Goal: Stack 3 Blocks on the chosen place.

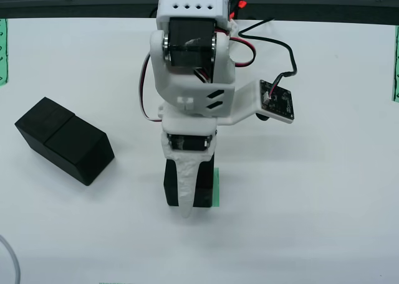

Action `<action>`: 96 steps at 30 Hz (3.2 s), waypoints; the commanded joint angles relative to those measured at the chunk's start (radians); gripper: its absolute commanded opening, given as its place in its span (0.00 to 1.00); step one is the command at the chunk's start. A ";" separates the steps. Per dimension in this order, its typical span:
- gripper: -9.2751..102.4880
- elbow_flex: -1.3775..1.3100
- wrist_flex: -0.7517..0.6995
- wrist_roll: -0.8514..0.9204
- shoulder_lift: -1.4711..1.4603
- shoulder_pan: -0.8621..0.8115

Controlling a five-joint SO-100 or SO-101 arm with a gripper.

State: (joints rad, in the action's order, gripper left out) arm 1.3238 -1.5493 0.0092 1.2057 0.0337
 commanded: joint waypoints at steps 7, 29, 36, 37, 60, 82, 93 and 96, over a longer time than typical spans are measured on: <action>0.52 0.046 -0.006 0.008 0.201 -0.032; 0.51 0.133 -0.023 -0.081 0.284 -0.463; 0.49 0.046 -0.023 -0.069 0.181 -0.512; 0.49 0.028 -0.023 -0.069 0.166 -0.517; 0.39 -0.086 -0.021 -0.069 -0.002 -0.531; 0.24 -0.031 0.009 -0.066 0.199 -0.486; 0.24 0.052 -0.023 -0.025 0.471 -0.270; 0.24 0.043 -0.023 -0.023 0.494 -0.199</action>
State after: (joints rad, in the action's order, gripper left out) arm 1.3883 -1.5708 -0.0215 1.6306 -0.2117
